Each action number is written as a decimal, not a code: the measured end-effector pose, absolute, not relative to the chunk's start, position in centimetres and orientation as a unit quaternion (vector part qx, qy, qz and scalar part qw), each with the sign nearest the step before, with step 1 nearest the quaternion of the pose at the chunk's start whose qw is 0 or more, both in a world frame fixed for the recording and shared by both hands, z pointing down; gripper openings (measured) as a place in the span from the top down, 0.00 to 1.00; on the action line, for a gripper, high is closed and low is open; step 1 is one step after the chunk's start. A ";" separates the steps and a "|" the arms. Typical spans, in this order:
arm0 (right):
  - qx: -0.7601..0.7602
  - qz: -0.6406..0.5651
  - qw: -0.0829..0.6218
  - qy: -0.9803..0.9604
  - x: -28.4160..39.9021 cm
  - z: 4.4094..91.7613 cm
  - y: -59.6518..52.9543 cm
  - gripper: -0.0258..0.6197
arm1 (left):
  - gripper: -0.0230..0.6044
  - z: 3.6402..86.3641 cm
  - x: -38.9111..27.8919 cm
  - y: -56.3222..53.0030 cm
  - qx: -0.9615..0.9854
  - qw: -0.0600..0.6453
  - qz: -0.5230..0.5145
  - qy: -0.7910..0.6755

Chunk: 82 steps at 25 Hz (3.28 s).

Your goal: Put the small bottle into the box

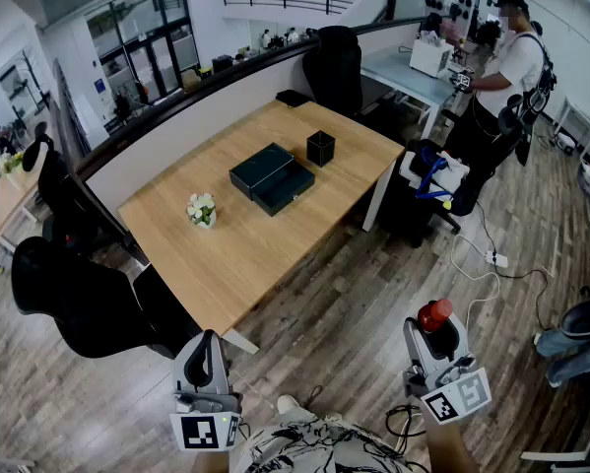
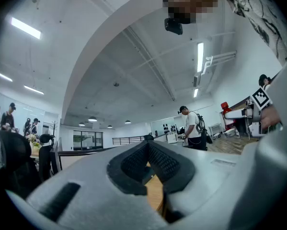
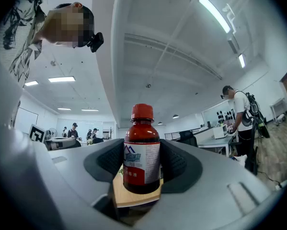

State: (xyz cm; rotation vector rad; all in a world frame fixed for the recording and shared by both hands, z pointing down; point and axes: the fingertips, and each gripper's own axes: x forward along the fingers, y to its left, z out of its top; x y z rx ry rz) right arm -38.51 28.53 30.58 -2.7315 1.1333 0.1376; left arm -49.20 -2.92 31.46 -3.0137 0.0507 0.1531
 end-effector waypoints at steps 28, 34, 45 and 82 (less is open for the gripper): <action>-0.922 0.048 0.098 0.371 -37.6 32.0 23.1 0.60 | 0.96 33.4 -46.1 -8.2 -0.998 0.040 0.035 -0.018; -0.922 0.043 0.101 0.370 -33.4 32.4 23.1 0.60 | 0.96 33.3 -42.4 -7.7 -0.998 0.037 0.038 -0.015; -0.914 0.048 0.113 0.387 -22.2 31.9 24.4 0.60 | 0.96 31.8 -32.1 -6.4 -0.999 0.015 0.048 0.001; -0.902 0.016 0.132 0.411 1.1 35.9 32.6 0.60 | 0.96 34.8 -10.0 2.6 -0.999 0.016 0.002 0.035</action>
